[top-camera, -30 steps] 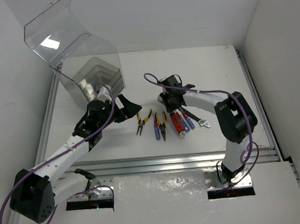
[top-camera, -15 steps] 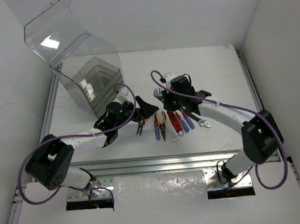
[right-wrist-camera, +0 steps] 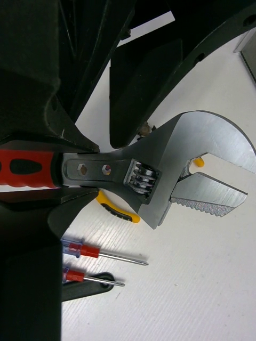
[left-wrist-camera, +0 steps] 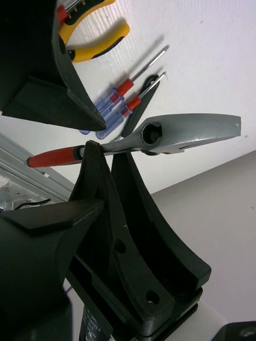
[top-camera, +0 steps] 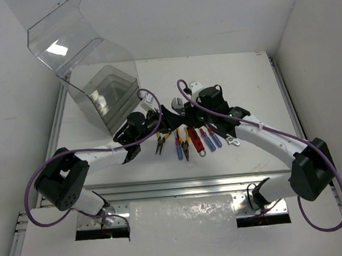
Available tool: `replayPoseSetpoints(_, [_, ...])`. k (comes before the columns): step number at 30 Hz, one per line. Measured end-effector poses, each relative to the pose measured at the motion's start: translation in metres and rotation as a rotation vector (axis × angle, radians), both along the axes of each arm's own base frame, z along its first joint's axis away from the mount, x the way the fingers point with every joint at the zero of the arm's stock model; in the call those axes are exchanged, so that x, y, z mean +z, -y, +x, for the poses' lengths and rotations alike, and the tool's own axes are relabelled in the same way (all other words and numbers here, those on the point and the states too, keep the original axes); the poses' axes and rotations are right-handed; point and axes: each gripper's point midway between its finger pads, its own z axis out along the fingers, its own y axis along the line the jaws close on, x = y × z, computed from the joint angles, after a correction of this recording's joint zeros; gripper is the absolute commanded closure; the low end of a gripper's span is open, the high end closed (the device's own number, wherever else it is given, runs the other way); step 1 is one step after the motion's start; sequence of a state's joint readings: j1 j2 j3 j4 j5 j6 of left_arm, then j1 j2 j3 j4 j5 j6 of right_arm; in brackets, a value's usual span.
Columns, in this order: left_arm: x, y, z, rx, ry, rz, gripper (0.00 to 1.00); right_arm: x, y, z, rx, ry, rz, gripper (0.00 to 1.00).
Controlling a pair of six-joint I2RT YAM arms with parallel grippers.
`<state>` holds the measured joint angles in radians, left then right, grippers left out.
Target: Sort the tools into containers
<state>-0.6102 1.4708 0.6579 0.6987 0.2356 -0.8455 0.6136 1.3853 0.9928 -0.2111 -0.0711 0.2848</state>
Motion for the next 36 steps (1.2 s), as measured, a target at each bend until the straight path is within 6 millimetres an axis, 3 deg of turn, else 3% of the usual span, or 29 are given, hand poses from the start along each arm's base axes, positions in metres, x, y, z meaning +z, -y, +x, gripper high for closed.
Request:
replayPoseSetpoints(8, [0.006,0.004,-0.001,-0.019,0.007,-0.011,0.47,0.005,0.001,-0.002,-0.016,0.021,-0.009,1.00])
replayPoseSetpoints(12, [0.009,0.003,-0.001,-0.015,0.012,-0.013,0.33,0.012,0.002,-0.002,-0.026,0.038,-0.003,1.00])
replayPoseSetpoints(20, [0.017,-0.020,-0.015,0.050,0.031,-0.004,0.29,0.020,-0.015,-0.014,-0.004,0.038,0.040,1.00])
replayPoseSetpoints(30, [0.076,-0.056,-0.026,0.172,0.184,-0.082,0.26,0.010,-0.014,-0.029,0.006,-0.038,0.019,1.00])
replayPoseSetpoints(36, [0.053,-0.056,-0.017,0.201,0.122,-0.012,0.30,0.013,-0.019,-0.033,0.030,-0.048,0.043,1.00])
